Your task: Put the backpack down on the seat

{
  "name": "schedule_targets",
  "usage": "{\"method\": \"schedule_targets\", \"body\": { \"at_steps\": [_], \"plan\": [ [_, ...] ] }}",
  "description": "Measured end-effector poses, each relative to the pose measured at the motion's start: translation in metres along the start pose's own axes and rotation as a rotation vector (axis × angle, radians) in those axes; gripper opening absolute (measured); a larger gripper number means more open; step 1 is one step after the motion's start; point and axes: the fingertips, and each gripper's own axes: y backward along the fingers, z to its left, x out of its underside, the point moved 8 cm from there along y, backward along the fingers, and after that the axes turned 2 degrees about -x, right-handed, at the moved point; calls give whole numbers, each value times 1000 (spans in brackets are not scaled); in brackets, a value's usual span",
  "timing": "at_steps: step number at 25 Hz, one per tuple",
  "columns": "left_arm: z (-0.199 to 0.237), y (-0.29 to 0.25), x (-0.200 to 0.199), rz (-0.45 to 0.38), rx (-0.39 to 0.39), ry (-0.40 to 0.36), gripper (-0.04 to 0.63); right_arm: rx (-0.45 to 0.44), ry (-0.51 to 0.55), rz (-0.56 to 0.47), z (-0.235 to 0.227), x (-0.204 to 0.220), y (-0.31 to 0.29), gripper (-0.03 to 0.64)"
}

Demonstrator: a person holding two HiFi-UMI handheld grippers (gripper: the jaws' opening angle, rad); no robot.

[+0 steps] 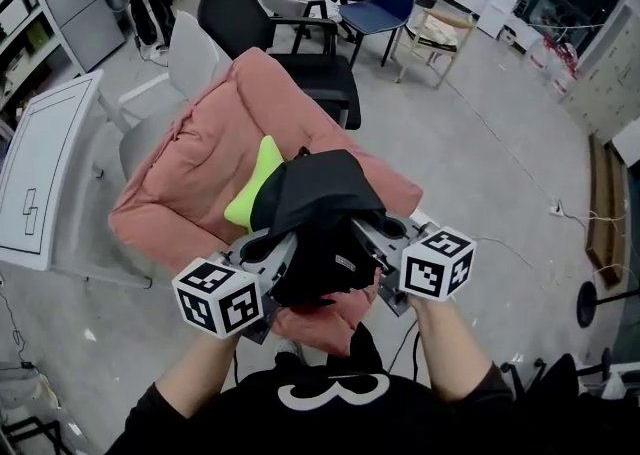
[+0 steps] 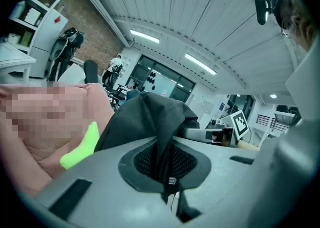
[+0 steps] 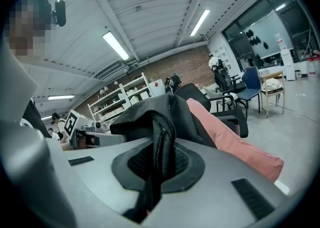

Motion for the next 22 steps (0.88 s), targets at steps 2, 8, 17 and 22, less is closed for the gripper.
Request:
{"method": "schedule_targets", "body": {
  "at_steps": [2, 8, 17, 22],
  "plan": [
    [5, -8, 1, -19, -53, 21, 11, -40, 13, 35, -14, -5, -11, 14],
    [20, -38, 9, -63, -220, 52, 11, -168, 58, 149, -60, -17, -48, 14],
    [40, -79, 28, -85, -433, 68, 11, -332, 97, 243, -118, -8, -92, 14],
    [53, -95, 42, -55, -535, 53, 12, -372, 169, 278, -135, 5, -108, 14]
  ]
}}
